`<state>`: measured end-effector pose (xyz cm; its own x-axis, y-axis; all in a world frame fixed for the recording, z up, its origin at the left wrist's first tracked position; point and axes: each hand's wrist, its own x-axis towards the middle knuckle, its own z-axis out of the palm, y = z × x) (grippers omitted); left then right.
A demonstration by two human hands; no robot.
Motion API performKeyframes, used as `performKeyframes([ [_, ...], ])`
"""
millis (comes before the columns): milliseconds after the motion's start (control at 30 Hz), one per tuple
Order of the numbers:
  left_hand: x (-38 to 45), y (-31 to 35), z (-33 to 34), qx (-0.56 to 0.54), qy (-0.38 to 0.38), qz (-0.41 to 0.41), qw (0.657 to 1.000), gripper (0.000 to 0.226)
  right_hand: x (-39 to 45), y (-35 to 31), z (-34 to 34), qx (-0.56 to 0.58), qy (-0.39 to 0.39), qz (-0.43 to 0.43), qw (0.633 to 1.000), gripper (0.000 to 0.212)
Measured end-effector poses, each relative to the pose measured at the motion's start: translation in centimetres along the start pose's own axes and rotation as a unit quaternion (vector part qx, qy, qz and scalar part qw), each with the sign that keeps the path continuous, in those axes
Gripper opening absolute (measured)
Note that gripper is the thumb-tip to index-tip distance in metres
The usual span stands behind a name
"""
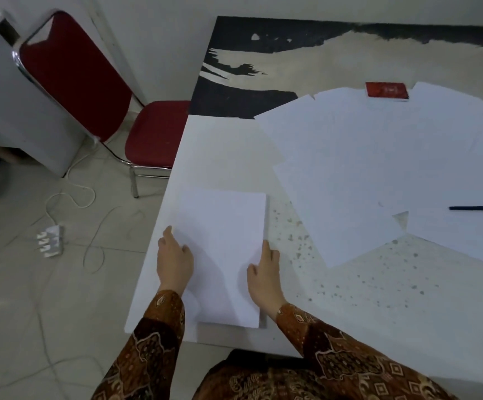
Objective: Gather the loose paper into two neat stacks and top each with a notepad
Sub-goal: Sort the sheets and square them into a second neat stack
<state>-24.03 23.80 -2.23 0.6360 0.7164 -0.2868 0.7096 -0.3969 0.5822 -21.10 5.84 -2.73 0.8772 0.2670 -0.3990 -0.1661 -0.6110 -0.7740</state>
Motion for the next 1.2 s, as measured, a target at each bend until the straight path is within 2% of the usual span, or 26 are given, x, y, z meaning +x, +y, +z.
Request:
performKeyframes([
  [100, -0.4, -0.5, 0.8, 0.067, 0.013, 0.016, 0.998, 0.053, -0.2, 0.4, 0.3, -0.026, -0.009, 0.008, 1.0, 0.063],
  [267, -1.0, -0.2, 1.5, 0.126, 0.031, -0.006, 0.991, 0.062, -0.5, 0.9, 0.2, -0.022, -0.021, 0.015, 0.999, 0.07],
  [400, -1.9, 0.8, 2.4, 0.075, 0.035, -0.02, 0.996, 0.073, 0.5, 1.1, -1.9, -0.109, 0.019, -0.048, 0.993, 0.066],
  [467, -2.1, 1.8, 2.9, 0.045, 0.039, 0.01, 0.998, 0.067, 2.0, 1.8, -4.5, -0.146, 0.052, -0.074, 0.985, 0.062],
  [567, -2.6, 4.6, 4.0, -0.004, 0.02, 0.108, 0.994, 0.052, 4.9, 4.0, -9.6, -0.154, 0.105, -0.043, 0.981, 0.065],
  [667, -3.6, 8.0, 5.7, -0.08, -0.067, 0.19, 0.976, 0.045, 8.5, 5.5, -14.9, -0.211, 0.117, -0.021, 0.97, 0.083],
  [733, -4.3, 10.2, 7.1, -0.103, -0.135, 0.215, 0.962, 0.047, 10.9, 5.6, -17.7, -0.294, 0.053, -0.04, 0.954, 0.109],
  [800, -4.8, 12.2, 8.9, -0.11, -0.177, 0.218, 0.953, 0.047, 12.9, 5.7, -19.7, -0.355, -0.047, -0.064, 0.932, 0.129],
  [867, -5.3, 14.2, 10.8, -0.137, -0.205, 0.179, 0.953, 0.045, 14.0, 6.4, -21.0, -0.403, -0.119, -0.085, 0.904, 0.135],
  [933, -5.6, 16.0, 12.4, -0.178, -0.222, 0.096, 0.954, 0.044, 14.3, 7.5, -21.5, -0.438, -0.131, -0.112, 0.882, 0.133],
  [1067, -5.7, 18.5, 15.1, -0.273, -0.194, -0.076, 0.939, 0.04, 14.9, 9.3, -21.9, -0.403, -0.088, -0.16, 0.897, 0.11],
  [1133, -5.5, 18.9, 16.0, -0.305, -0.172, -0.123, 0.928, 0.039, 15.0, 9.4, -22.1, -0.379, -0.061, -0.179, 0.906, 0.097],
  [1200, -5.4, 19.2, 16.5, -0.331, -0.154, -0.151, 0.919, 0.037, 14.6, 9.5, -22.1, -0.365, -0.072, -0.209, 0.904, 0.096],
])
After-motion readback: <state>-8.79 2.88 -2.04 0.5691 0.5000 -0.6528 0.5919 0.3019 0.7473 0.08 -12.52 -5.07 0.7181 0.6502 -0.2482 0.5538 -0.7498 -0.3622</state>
